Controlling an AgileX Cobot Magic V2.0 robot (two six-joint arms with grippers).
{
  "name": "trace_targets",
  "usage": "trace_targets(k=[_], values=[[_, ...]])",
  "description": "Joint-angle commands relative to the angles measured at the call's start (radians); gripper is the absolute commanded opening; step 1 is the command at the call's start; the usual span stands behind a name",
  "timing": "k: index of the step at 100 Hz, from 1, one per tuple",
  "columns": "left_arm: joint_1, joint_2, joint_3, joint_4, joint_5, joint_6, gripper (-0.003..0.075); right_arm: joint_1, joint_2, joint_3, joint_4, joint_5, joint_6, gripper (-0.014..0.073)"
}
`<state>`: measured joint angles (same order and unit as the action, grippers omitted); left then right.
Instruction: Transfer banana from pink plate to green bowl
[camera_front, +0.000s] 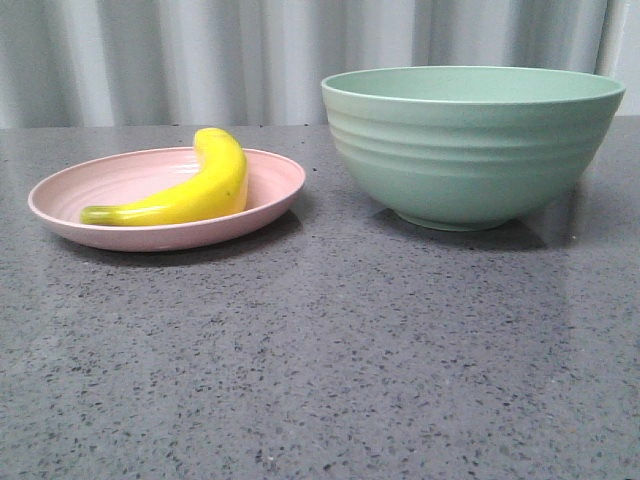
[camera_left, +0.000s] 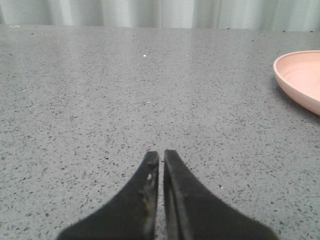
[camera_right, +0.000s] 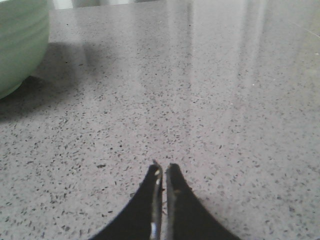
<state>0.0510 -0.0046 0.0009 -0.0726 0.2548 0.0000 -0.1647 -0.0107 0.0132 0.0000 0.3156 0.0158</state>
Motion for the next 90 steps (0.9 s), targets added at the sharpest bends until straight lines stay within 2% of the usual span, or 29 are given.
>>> trace_targets(k=[1, 15, 32, 39, 62, 78, 90], values=[[0.001, -0.032, 0.027, -0.011, -0.084, 0.0, -0.0019, -0.003, -0.019, 0.027, -0.016, -0.049, -0.006, -0.008], [0.001, -0.032, 0.027, -0.041, -0.138, 0.0, -0.0019, -0.003, -0.019, 0.027, -0.016, -0.102, -0.006, -0.0079], [0.001, -0.032, 0.027, -0.095, -0.298, 0.0, -0.0019, -0.003, -0.019, 0.027, -0.016, -0.362, -0.006, -0.008], [0.001, -0.032, 0.025, -0.095, -0.321, 0.0, -0.0019, -0.003, -0.019, 0.025, -0.016, -0.411, -0.006, -0.0079], [0.001, -0.032, 0.006, -0.091, -0.317, 0.0, -0.0019, -0.003, -0.017, 0.015, -0.016, -0.387, -0.006, -0.0079], [0.001, -0.024, -0.082, -0.024, -0.207, 0.0, -0.0019, 0.007, 0.006, -0.061, 0.0, -0.262, -0.006, -0.0079], [0.001, 0.022, -0.153, 0.007, -0.19, 0.0, -0.0019, 0.013, 0.073, -0.132, 0.023, -0.185, -0.006, -0.0079]])
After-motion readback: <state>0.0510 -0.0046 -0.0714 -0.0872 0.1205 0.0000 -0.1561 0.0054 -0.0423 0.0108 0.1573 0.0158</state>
